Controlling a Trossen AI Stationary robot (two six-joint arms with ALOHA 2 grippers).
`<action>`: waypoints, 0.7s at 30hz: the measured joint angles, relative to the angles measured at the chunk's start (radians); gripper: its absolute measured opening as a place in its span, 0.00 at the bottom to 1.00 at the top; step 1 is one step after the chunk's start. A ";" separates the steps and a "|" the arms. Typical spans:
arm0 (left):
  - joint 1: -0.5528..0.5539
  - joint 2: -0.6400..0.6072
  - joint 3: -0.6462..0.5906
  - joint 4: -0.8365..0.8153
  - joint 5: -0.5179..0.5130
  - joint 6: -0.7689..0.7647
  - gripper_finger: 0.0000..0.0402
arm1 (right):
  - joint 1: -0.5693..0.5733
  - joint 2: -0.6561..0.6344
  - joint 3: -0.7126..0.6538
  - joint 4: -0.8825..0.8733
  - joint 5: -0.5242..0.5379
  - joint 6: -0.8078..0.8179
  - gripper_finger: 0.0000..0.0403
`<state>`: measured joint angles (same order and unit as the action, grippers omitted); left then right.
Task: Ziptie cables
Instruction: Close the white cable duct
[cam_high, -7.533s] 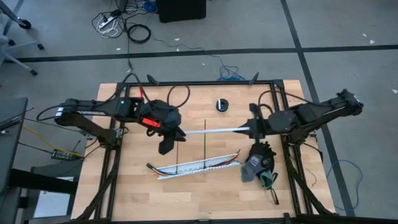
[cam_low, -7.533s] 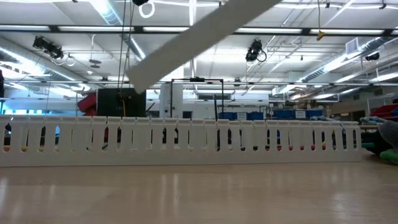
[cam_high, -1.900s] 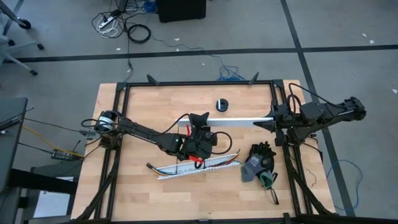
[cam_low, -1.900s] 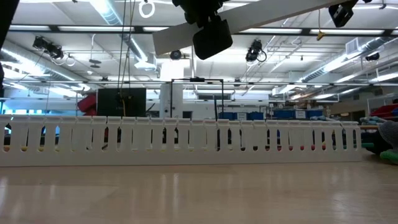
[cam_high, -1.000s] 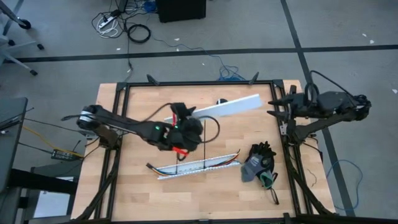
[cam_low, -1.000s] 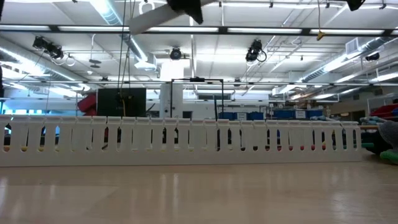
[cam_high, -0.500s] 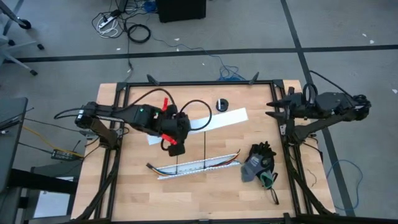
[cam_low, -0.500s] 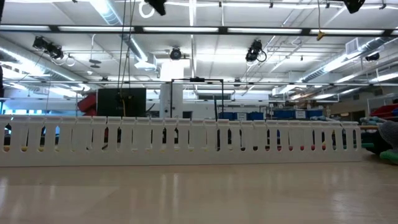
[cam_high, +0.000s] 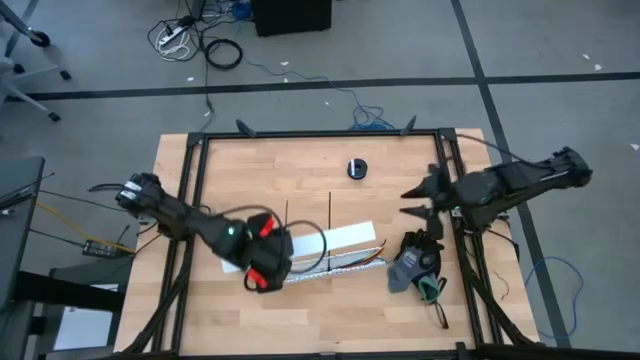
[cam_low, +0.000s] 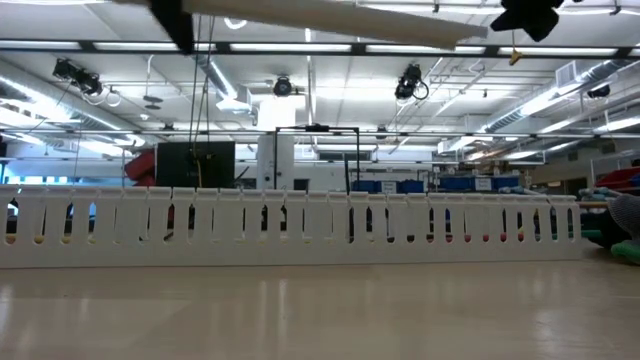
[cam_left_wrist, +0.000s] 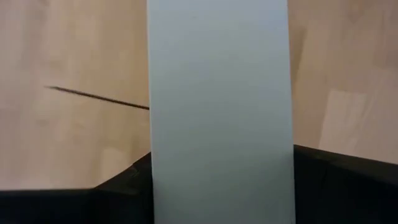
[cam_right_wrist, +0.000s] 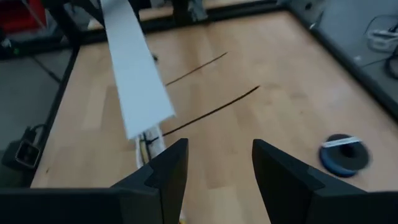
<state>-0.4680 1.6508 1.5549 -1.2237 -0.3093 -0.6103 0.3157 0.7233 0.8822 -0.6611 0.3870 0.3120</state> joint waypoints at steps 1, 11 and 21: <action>-0.015 0.000 -0.032 0.035 0.001 -0.014 0.52 | 0.009 0.031 0.000 0.018 -0.005 0.001 0.43; -0.065 0.001 -0.338 0.378 0.051 -0.079 0.52 | 0.091 0.241 0.000 0.151 -0.043 0.003 0.42; -0.078 0.001 -0.434 0.531 0.061 -0.046 0.52 | 0.101 0.281 0.000 0.169 -0.043 0.051 0.41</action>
<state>-0.5463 1.6516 1.1208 -0.6923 -0.2481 -0.6567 0.4171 1.0039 0.8818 -0.4919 0.3439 0.3626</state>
